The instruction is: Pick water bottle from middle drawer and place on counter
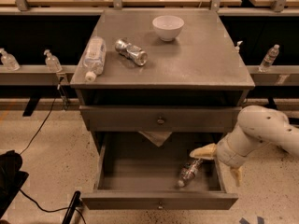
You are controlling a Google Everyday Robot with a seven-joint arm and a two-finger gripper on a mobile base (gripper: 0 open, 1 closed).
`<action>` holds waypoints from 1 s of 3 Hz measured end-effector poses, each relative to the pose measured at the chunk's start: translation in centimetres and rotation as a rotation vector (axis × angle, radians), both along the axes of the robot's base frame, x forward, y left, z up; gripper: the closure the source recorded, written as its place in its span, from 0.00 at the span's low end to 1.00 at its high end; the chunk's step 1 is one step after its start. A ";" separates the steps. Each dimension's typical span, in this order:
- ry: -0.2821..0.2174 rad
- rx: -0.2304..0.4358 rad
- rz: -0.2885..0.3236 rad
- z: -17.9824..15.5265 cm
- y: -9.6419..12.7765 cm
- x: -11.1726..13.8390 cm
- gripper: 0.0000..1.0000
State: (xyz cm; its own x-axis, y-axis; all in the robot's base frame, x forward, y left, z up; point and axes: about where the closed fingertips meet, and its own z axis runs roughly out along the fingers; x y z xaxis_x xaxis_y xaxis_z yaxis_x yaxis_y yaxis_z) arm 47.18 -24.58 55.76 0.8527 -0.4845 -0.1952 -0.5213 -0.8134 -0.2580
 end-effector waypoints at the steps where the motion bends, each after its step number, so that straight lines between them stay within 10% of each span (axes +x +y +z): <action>1: -0.008 -0.019 0.045 -4.4 2.1 1.1 0.00; 3: -0.051 -0.034 -0.007 -9.8 5.3 4.8 0.00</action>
Offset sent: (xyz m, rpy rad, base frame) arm 0.0575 0.0589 -0.1121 -0.0521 -0.0675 -0.0027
